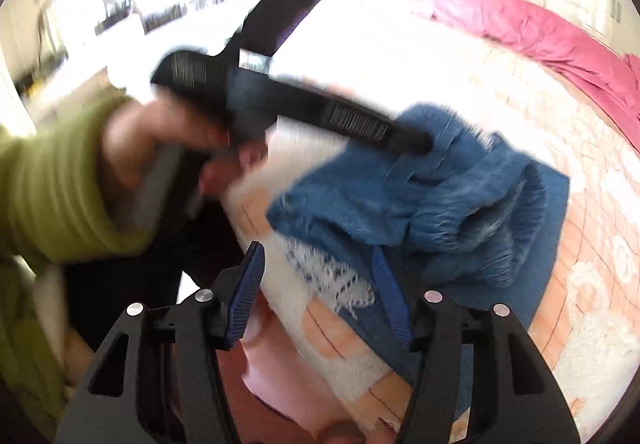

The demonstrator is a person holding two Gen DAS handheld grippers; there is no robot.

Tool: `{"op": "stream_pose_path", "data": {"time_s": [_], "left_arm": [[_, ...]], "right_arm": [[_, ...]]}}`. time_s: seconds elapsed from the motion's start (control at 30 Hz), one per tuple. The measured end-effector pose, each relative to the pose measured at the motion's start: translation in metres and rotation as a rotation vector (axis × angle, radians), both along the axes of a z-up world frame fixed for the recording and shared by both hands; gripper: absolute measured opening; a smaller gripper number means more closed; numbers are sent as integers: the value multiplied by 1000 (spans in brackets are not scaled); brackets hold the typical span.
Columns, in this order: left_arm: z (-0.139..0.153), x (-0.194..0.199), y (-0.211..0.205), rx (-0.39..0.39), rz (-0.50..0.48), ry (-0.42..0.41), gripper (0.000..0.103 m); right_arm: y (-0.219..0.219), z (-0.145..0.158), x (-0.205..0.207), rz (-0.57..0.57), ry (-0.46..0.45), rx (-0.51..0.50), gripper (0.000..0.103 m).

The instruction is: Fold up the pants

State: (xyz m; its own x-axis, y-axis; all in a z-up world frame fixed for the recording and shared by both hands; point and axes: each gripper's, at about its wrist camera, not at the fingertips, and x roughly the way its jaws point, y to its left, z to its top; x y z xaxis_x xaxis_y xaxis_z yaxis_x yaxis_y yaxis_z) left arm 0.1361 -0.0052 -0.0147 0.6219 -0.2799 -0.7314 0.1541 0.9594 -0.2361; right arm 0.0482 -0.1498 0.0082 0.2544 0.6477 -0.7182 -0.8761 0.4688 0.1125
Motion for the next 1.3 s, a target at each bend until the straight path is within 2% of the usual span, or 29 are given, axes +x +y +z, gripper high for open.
{"op": "stream_pose_path", "data": {"time_s": [0.17,0.27,0.47,0.63,0.7,0.83,1.0,1.07,1.3], "left_arm": [[2,-5,-1,-12,-8,-10,46],[5,-8,1,-27,-8,-18,46],[19,-21,9,-13,21,-82,49],[30,-31,20,-75,32,-108,54],[34,-35,20,-64,32,-131,58],[40,-40,16,-18,30,-168,60],[37,-39,14,-5,34,-151,69],[34,-38,14,5,45,-136,72],[14,-30,14,-5,60,-54,74]], "right_arm": [[-22,15,-3,-25,-26,111,58],[-29,20,-4,-52,-43,147,63],[-49,27,3,-145,-64,222,68],[-69,40,17,-252,-112,279,69],[-77,43,22,-297,-121,311,69],[-95,42,38,-389,-101,358,76],[-110,36,55,-516,-90,333,81],[-114,33,61,-554,-82,305,86],[-122,11,79,-674,-15,207,87]]}}
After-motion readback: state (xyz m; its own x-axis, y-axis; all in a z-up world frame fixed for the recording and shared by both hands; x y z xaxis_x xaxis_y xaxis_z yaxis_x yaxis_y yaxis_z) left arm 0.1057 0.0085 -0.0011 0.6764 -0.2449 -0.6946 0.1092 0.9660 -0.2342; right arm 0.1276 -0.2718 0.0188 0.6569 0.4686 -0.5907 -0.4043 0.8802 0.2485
